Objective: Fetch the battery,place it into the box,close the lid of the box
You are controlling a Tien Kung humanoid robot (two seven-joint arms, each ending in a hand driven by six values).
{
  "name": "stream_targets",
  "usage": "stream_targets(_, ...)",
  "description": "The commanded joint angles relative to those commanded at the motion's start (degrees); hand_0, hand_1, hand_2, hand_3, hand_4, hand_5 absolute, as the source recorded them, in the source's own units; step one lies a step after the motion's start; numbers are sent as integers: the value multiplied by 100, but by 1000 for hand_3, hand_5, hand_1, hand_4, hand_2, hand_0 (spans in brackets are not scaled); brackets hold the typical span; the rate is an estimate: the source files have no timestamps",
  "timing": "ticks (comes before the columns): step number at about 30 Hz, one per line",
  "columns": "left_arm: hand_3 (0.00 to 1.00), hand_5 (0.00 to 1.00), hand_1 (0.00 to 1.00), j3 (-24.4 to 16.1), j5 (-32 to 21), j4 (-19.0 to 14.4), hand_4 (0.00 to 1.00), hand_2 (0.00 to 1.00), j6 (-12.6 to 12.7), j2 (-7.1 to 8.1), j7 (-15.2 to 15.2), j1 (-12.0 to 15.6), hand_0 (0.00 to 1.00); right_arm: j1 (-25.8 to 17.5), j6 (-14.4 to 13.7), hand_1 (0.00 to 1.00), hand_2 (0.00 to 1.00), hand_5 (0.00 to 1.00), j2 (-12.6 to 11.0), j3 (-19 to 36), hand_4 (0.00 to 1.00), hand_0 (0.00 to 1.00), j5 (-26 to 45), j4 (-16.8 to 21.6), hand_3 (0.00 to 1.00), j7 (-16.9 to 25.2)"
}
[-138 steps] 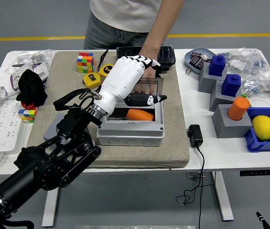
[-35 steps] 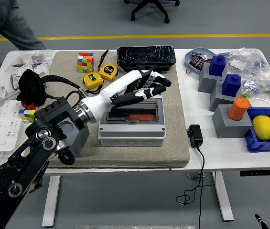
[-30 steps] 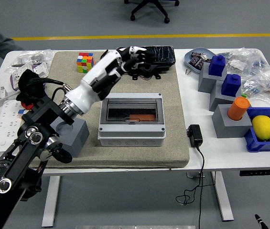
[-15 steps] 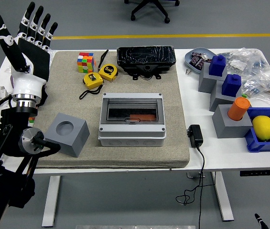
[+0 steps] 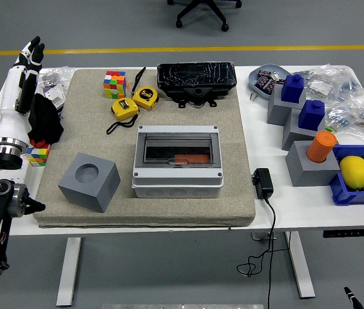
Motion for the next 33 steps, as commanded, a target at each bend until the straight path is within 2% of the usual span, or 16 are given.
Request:
stream_targets(3,998,998,998,-182,662,88,998,998,-186,42,57,106,998,-6,-1,739,720,998,1,4,998,848,0,0,761,0)
stream_targets(4,935,998,998,-256,694,125,998,957,-275,57,70,149,998,-7,-1,739,720,998,1,0,998,849,6,0,761,1)
stream_targets(5,935,998,998,-317,617,150,998,957,-368,67,81,182,998,-8,-1,739,720,998,2,-4,998,849,12,0,761,2)
stream_targets(9,935,998,998,-464,-152,257,998,957,-676,63,-45,293,998,-1,1,739,720,998,0,-14,998,849,18,0,761,5)
stream_targets(10,781,998,805,-494,-367,265,998,782,-737,52,-74,319,773,2,2,739,720,998,-1,-22,998,849,21,0,761,6)
stream_targets(15,781,998,805,-472,-1497,216,998,782,-1079,-32,-222,475,773,-2,0,739,720,998,1,-5,998,849,-10,0,761,-3)
stream_targets(16,741,920,758,-458,-1719,218,998,742,-1099,-36,-238,495,738,-4,0,739,720,998,0,-3,998,849,-14,0,761,-4)
stream_targets(18,741,920,758,-440,-2063,233,998,742,-1119,-39,-244,532,738,-5,3,739,720,998,-3,-22,998,849,1,0,761,-1)
stream_targets(21,741,920,758,-428,-2104,294,998,742,-1114,-44,-252,594,738,-8,6,739,720,998,-1,-48,998,849,8,0,761,-2)
stream_targets(22,721,852,573,-429,-2101,307,998,566,-1103,-46,-259,603,673,-9,7,739,720,998,-1,-52,998,849,9,0,761,-2)
stream_targets(27,721,852,573,-447,-2118,366,998,566,-979,-62,-319,624,673,-27,6,739,720,998,-7,-53,998,849,-9,0,761,-8)
stream_targets(28,667,838,536,-449,-2102,373,998,422,-944,-62,-333,626,733,-28,5,740,720,998,-12,-48,998,849,-15,0,761,-9)
stream_targets(33,667,838,536,-446,-2086,390,998,422,-970,-74,-372,629,733,-16,7,740,720,998,-22,-56,998,849,-6,0,761,-3)
